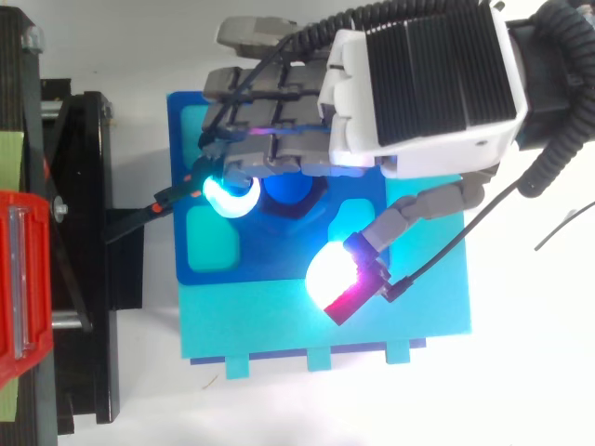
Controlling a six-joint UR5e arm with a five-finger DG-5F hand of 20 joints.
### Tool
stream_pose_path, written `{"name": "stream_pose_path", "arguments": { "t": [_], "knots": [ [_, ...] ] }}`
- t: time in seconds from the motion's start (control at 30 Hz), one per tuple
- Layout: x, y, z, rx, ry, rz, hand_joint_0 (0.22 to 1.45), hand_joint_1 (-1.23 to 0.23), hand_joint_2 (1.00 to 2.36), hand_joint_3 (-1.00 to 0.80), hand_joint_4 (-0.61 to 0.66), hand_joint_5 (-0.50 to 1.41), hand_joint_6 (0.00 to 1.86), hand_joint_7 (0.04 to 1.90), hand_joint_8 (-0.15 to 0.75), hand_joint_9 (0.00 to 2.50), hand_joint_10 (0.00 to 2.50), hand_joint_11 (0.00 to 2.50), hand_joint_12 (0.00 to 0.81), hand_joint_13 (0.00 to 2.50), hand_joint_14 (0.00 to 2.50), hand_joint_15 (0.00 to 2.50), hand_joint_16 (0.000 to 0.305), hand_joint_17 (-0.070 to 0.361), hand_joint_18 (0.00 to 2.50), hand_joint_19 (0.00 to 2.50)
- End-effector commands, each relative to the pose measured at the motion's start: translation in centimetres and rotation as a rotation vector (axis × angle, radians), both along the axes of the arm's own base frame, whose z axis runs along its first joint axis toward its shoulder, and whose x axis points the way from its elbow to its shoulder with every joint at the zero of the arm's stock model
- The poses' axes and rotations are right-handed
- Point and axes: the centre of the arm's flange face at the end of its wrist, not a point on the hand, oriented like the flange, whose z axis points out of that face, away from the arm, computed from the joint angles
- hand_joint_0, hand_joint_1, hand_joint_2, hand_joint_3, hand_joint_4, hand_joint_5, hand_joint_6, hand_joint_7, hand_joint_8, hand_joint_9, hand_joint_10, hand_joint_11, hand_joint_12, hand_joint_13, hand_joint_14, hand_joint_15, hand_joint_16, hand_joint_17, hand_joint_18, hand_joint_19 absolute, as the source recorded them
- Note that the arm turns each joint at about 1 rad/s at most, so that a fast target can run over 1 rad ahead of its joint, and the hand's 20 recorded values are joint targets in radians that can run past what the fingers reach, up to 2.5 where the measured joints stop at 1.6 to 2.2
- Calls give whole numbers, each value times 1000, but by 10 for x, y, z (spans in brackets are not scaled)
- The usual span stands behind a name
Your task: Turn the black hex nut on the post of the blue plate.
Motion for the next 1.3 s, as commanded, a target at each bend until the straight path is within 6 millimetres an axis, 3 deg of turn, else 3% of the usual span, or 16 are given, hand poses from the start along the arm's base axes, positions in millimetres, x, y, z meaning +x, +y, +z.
{"name": "stream_pose_path", "arguments": {
  "t": [0.0, 0.97, 1.1, 1.27],
  "knots": [
    [-1, -4, 0, 2, 1, 4, 469, -474, 1000, -500, 298, -164, 503, 940, 290, 383, 2, 24, 387, 81, 0, 0, 57, 129, 0, 23],
    [-13, -47, 3, 18, -13, 35, 471, -476, 1000, -500, 297, -162, 502, 935, 288, 386, 0, 13, 385, 83, 0, 0, 56, 126, 0, 26],
    [-10, -49, 15, 22, -29, 45, 471, -477, 1000, -500, 299, -162, 503, 938, 289, 386, 0, 16, 385, 83, 0, 0, 56, 126, 0, 26],
    [-1, -36, 37, 28, -47, 43, 472, -477, 1000, -500, 299, -162, 503, 939, 288, 386, 0, 17, 384, 82, 0, 0, 56, 126, 0, 25]
  ]
}}
